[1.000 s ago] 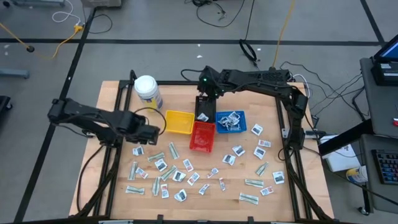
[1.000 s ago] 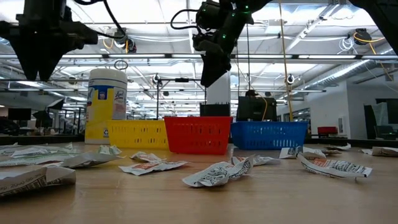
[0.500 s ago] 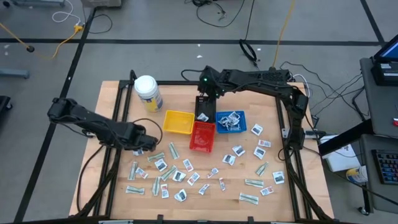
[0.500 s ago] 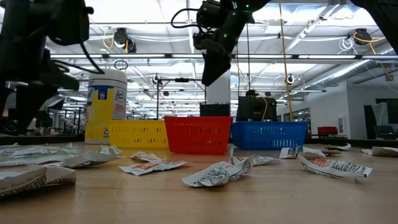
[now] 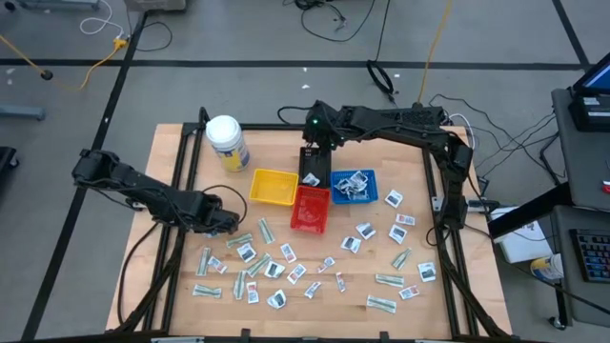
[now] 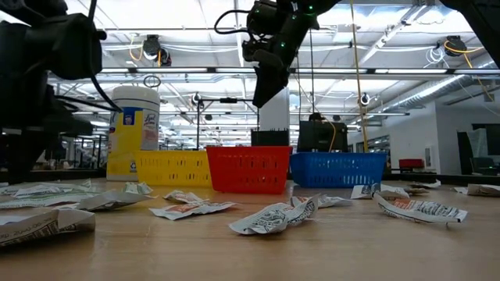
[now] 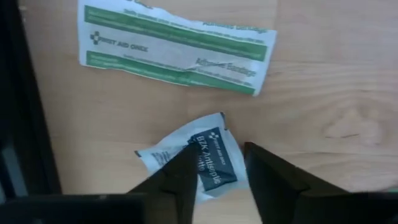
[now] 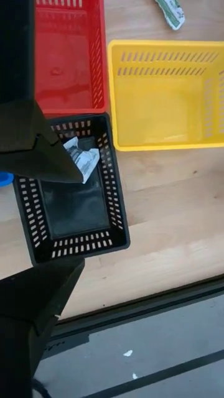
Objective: Pick & Place First Aid Supplies
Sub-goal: Put the towelette pack into the black bin
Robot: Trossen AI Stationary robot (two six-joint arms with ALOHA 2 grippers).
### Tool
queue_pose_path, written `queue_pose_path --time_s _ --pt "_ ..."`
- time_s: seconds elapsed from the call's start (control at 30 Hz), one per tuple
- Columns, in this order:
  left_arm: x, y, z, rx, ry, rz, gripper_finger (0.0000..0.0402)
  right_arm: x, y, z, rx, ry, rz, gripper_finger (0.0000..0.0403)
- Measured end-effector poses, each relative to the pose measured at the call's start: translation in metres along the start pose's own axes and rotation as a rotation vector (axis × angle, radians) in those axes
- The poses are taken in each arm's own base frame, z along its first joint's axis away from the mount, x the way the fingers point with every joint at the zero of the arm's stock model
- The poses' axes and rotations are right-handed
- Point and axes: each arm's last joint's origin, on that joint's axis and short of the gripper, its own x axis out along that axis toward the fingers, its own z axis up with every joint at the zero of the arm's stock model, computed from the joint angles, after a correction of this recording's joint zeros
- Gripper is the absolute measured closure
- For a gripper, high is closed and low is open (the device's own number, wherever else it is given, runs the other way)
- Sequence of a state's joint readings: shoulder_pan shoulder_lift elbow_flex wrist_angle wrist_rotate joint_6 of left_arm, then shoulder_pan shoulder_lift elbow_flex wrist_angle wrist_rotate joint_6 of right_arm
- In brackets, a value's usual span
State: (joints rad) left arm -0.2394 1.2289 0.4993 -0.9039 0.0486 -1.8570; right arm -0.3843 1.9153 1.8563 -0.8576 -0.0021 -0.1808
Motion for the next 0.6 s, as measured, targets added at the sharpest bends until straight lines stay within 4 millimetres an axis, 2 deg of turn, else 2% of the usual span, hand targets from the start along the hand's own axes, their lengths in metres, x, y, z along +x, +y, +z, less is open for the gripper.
queue_pose_path --time_s 0.2,0.43,0.6 --pt "0.001 -0.001 -0.001 0.055 -0.005 -0.021 0.0384 -0.011 -0.001 0.003 -0.044 -0.042 -0.011 0.0202" --pt "-0.005 -0.006 -0.002 0.058 -0.015 -0.058 0.0398 -0.043 -0.010 -0.001 -0.047 -0.061 -0.097 0.0202" --pt "-0.024 -0.021 -0.002 0.102 -0.026 -0.153 0.0399 -0.062 -0.026 -0.013 0.116 -0.023 -0.126 0.0202"
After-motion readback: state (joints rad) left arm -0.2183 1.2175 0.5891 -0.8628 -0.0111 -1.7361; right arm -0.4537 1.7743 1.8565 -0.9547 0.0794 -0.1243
